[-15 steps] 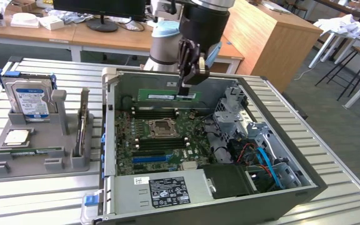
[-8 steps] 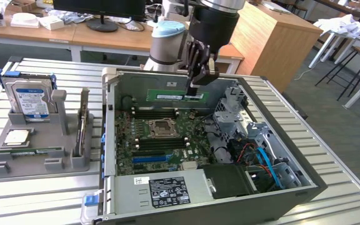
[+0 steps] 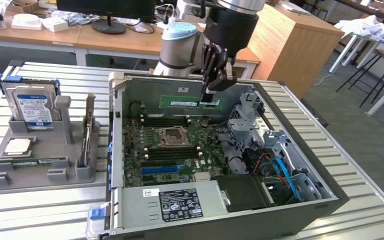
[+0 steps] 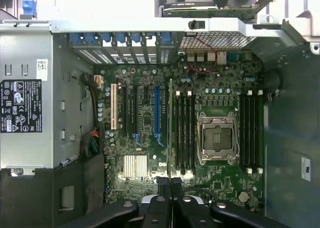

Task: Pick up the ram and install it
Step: 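Pick up the ram and move it above insertion slot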

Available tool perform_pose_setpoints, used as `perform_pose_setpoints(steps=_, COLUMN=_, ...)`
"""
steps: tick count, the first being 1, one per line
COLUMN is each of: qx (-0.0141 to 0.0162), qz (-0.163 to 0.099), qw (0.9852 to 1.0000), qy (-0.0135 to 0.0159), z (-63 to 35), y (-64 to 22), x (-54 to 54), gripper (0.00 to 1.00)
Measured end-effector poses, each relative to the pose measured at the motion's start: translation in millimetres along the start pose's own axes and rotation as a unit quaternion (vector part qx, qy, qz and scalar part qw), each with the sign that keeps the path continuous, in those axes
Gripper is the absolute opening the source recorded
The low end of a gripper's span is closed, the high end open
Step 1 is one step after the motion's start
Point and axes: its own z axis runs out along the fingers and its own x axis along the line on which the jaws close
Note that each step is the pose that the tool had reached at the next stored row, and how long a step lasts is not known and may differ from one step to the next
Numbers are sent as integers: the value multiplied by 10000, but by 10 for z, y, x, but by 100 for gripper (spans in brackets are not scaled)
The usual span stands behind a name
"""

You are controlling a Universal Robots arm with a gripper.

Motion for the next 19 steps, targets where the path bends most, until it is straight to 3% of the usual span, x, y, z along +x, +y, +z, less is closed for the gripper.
perform_pose_setpoints(steps=13, qx=0, qz=0, qw=10000, qy=1, z=1, y=5, x=-193, gripper=12)
perform_pose_setpoints(steps=19, qx=0, qz=-1, qw=10000, qy=0, z=1, y=5, x=-206, gripper=12)
